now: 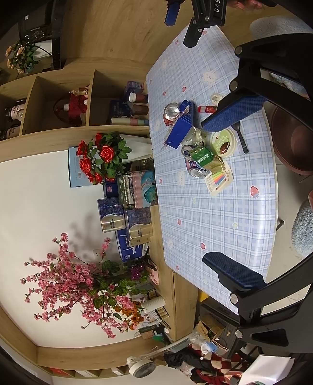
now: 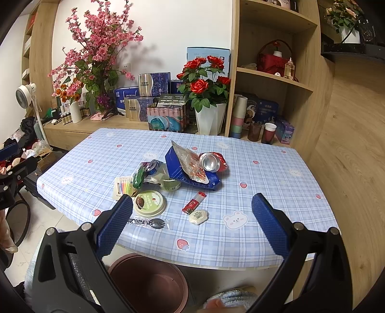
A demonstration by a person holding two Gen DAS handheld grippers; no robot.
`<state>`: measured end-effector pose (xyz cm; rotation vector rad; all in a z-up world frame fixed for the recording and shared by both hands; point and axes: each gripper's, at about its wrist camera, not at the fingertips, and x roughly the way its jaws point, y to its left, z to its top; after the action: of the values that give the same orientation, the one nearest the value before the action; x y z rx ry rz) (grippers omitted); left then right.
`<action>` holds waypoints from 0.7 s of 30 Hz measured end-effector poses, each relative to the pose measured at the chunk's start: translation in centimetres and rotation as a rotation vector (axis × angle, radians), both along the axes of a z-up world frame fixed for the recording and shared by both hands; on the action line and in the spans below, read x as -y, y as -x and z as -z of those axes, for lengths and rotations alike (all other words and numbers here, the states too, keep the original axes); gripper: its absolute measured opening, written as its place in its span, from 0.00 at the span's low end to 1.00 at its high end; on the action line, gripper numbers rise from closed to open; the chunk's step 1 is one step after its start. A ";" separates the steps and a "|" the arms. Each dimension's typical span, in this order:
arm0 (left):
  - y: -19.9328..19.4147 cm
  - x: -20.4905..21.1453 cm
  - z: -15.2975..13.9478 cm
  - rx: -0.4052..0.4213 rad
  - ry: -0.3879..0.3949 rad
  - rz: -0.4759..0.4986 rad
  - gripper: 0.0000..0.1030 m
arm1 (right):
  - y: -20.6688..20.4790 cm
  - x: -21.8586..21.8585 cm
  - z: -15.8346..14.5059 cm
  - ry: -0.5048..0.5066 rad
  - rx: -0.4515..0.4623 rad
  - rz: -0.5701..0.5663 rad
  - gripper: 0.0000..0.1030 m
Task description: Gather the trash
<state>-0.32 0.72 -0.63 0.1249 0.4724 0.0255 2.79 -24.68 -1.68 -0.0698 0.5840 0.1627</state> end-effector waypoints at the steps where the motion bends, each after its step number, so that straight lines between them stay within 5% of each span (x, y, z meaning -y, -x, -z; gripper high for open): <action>1: 0.0 0.0 0.0 0.000 0.000 0.000 0.95 | 0.0 0.0 0.1 0.001 0.000 0.001 0.95; 21: 0.0 0.2 0.0 0.001 -0.002 0.000 0.95 | 0.1 -0.1 0.3 0.000 -0.003 0.002 0.95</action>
<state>-0.27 0.53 -0.66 0.1265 0.4718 0.0262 2.70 -24.55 -2.02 -0.0691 0.5866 0.1610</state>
